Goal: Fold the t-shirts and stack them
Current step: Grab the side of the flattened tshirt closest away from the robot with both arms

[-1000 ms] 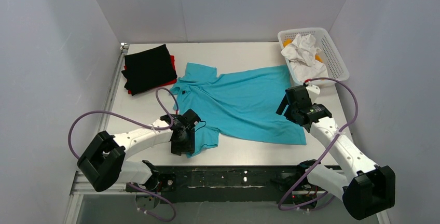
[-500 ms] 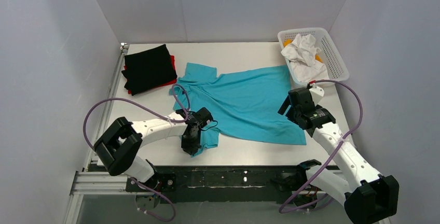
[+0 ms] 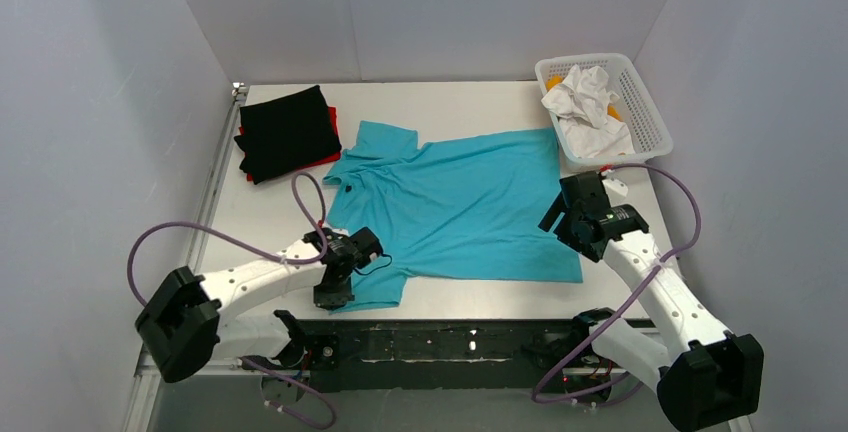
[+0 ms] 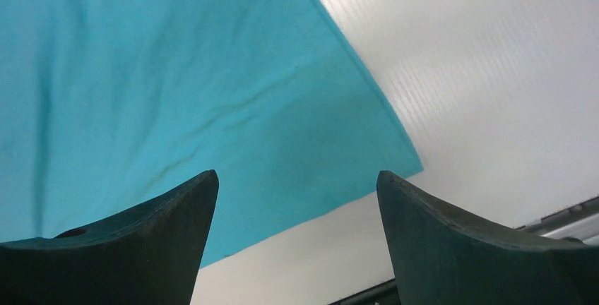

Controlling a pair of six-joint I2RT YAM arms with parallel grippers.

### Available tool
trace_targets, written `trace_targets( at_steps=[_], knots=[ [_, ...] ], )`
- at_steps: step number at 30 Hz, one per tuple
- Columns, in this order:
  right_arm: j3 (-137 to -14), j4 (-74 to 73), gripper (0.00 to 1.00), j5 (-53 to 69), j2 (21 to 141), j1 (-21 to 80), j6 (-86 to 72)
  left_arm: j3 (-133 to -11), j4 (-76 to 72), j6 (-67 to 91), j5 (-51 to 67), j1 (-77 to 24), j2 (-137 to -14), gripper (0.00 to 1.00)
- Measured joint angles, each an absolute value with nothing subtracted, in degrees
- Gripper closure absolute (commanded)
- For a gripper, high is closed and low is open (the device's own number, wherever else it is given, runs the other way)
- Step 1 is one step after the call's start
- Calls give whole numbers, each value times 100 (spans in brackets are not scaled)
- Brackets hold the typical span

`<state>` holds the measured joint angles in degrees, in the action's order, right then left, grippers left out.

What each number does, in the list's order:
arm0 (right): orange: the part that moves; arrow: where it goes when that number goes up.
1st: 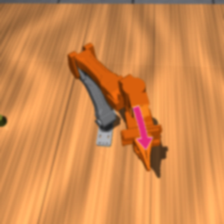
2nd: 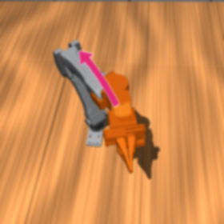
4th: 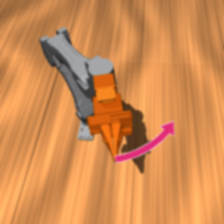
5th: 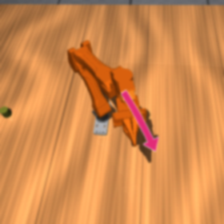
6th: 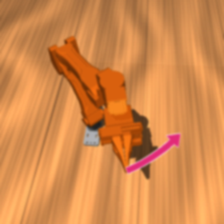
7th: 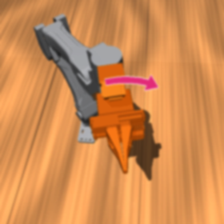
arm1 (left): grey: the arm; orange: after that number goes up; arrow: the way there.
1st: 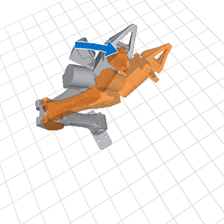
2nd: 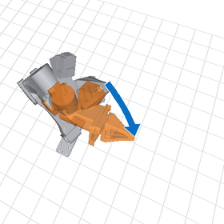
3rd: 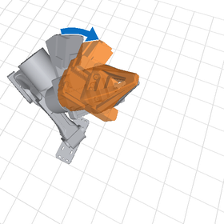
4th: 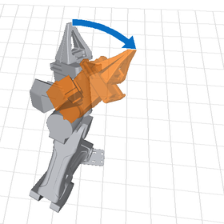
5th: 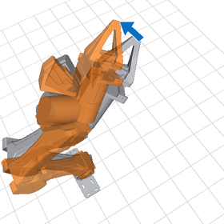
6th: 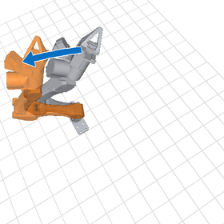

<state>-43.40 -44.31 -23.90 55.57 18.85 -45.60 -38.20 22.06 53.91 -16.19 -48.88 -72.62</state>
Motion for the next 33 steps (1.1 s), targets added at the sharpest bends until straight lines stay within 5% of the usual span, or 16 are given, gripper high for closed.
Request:
trace_targets(
  at_steps=[9,20,33],
  knots=[
    [-3420,-4840,18,-1503,5507,847,-5227,-3271,2906,5708,-1778,-4888,-5647,100],
    [-2982,-5122,34,-589,4469,825,-5758,-3273,2840,5815,-1684,-4888,-5793,100],
    [-2613,-4899,47,-287,5074,825,-6270,-3273,2757,5887,-1693,-4888,-5736,100]
  ],
)
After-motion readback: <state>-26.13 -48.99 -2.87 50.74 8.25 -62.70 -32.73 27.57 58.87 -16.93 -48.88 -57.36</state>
